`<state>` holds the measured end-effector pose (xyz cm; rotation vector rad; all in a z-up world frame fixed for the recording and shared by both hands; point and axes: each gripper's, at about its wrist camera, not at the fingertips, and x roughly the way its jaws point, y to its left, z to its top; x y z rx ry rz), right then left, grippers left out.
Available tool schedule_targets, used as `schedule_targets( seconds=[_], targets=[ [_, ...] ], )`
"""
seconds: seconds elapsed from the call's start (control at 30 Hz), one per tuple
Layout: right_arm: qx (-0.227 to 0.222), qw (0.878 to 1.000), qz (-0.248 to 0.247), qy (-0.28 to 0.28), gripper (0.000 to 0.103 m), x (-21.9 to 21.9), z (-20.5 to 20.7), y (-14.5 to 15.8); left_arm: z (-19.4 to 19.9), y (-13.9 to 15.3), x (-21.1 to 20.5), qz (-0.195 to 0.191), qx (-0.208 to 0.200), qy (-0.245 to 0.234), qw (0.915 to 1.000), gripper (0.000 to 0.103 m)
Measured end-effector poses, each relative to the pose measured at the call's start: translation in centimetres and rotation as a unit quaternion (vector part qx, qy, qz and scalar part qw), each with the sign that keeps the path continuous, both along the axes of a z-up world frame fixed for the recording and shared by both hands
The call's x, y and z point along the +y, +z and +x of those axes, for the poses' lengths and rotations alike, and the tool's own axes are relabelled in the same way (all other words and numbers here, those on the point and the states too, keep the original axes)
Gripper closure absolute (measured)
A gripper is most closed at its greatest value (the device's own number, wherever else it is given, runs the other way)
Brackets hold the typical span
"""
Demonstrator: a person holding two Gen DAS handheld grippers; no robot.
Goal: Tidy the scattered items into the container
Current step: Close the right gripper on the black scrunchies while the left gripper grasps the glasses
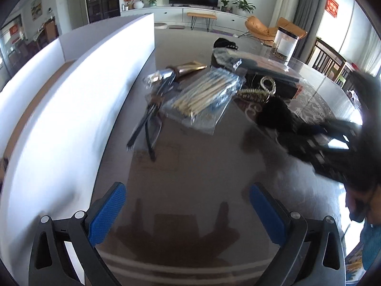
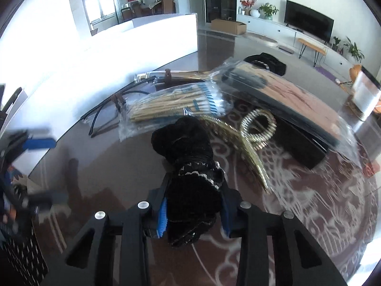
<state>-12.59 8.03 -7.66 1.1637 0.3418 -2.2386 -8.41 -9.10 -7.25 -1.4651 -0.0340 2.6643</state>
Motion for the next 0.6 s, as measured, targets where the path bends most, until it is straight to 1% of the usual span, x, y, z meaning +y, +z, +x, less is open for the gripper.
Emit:
schedule_targets(
  seconds=[0.07, 0.17, 0.27, 0.33, 0.4, 0.47, 0.5, 0.57, 0.6],
  targets=[
    [0.006, 1.0, -0.007, -0.003, 0.067, 2.1, 2.0, 0.5, -1.2, 1.1, 0.5, -0.005, 0.013, -0.012, 0.9998, 0.0],
    [0.001, 1.0, -0.015, -0.019, 0.067, 5.3, 5.0, 0.5, -3.3, 2.3, 1.3, -0.024, 0.033, -0.028, 0.9988, 0.0],
    [-0.021, 0.998, -0.04, -0.05, 0.067, 9.0, 8.2, 0.4, -5.6, 2.6, 0.9, -0.024, 0.037, -0.029, 0.9986, 0.0],
    [-0.033, 0.995, -0.059, -0.073, 0.067, 11.2, 9.9, 0.3, -6.9, 2.0, 0.4, -0.013, 0.025, -0.026, 0.9993, 0.0],
    [-0.037, 0.992, -0.079, -0.095, 0.067, 13.1, 11.2, 0.4, -8.1, 0.7, 0.3, -0.013, 0.005, -0.027, 0.9995, 0.0],
    [-0.037, 0.989, -0.095, -0.11, 0.067, 14.3, 12.2, 0.8, -8.9, -0.5, 0.5, -0.011, -0.006, -0.036, 0.9993, 0.0],
    [-0.036, 0.988, -0.098, -0.114, 0.067, 14.7, 12.5, 0.7, -9.2, -1.0, 0.5, 0.0, -0.007, -0.044, 0.999, 0.002],
    [-0.031, 0.988, -0.097, -0.119, 0.067, 15.1, 13.1, 0.9, -9.5, -1.6, 0.5, 0.027, -0.013, -0.055, 0.9981, 0.013],
    [-0.028, 0.988, -0.094, -0.119, 0.067, 15.1, 13.3, 0.9, -9.3, -1.6, 0.6, 0.029, -0.009, -0.055, 0.998, 0.014]
  ],
)
